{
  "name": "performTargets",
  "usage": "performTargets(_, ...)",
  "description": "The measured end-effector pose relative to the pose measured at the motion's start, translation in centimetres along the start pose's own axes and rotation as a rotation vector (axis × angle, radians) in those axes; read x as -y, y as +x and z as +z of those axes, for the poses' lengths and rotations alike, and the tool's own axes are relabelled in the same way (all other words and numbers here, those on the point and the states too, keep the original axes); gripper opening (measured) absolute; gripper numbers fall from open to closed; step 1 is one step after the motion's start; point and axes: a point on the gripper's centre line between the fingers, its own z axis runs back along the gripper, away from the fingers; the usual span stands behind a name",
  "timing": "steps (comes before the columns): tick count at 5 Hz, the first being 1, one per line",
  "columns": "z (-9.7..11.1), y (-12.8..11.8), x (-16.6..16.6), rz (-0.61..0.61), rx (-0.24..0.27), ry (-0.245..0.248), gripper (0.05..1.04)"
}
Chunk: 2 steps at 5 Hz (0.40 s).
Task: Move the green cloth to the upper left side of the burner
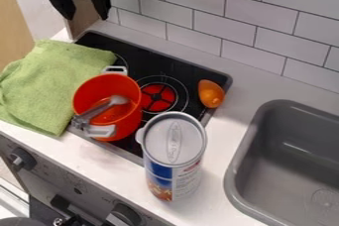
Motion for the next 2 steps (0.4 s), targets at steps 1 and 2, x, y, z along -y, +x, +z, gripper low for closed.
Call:
performTargets(1,-1.05,-0.84,-0.04,0.008,-0.041,-0.009,1.001)
performTargets(2,-0.43,-1.05,-0.32,-0.023,-0.082,-0.048,1.001)
